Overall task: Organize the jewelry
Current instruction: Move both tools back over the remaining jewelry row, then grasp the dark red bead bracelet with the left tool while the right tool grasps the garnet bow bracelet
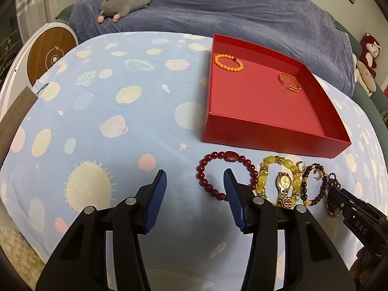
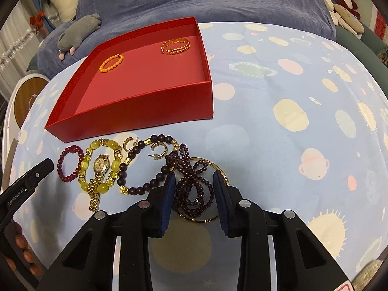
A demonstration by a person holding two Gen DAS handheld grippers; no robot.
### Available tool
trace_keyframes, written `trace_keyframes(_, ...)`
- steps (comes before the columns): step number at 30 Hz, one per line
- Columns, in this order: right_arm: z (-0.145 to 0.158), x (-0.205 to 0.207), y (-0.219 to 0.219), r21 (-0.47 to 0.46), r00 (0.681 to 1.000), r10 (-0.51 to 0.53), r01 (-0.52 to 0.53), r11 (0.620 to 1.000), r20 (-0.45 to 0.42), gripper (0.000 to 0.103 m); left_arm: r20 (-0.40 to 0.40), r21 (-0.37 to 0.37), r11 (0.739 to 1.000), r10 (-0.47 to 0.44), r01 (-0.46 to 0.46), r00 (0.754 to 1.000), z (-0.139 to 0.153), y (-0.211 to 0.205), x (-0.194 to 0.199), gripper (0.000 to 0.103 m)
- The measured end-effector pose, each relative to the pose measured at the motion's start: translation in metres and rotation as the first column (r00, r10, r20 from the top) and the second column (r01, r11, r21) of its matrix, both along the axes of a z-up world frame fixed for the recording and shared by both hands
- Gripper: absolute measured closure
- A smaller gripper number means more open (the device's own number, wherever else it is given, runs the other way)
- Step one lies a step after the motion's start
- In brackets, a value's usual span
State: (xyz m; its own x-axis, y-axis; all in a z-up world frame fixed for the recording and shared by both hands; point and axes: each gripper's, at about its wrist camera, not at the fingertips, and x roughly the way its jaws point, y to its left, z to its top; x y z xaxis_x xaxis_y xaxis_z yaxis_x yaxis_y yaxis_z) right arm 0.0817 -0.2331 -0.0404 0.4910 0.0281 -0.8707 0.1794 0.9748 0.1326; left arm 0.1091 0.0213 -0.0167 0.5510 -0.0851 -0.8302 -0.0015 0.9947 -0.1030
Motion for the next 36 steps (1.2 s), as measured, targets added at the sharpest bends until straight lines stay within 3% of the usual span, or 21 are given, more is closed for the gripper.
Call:
trace_keyframes(3,-0.001,0.001,0.002,-0.015,1.000,0.004,-0.004,1.000,0.009,0.075,-0.011,-0.007,1.000,0.003,-0.003,1.000,-0.006,-0.003,0.003,0.056)
trace_keyframes(9,0.000,0.000,-0.004,0.004,1.000,-0.014,0.014,1.000,0.013,0.090,-0.030,-0.013,1.000,0.008,-0.008,1.000,-0.015,-0.007,0.011,0.056)
trace_keyframes(13,0.005,-0.002,-0.004,0.012,1.000,-0.017,0.017,1.000,0.024,0.093,-0.017,0.005,1.000,-0.002,0.002,1.000,-0.016,-0.009,0.012,0.059)
trace_keyframes(17,0.012,-0.008,-0.003,0.034,0.999,-0.021,0.020,0.999,0.038,0.093,-0.012,0.012,1.000,-0.016,0.016,1.000,-0.017,-0.009,0.012,0.094)
trace_keyframes(26,0.029,-0.027,0.007,0.054,0.998,0.010,-0.013,0.998,0.065,0.093,-0.009,-0.010,1.000,-0.025,0.025,1.000,-0.009,-0.003,0.001,0.096)
trace_keyframes(36,0.043,-0.053,0.021,0.080,0.995,0.049,-0.055,0.995,0.081,0.093,0.017,-0.050,0.998,-0.021,0.022,1.000,0.021,0.006,-0.023,0.096)
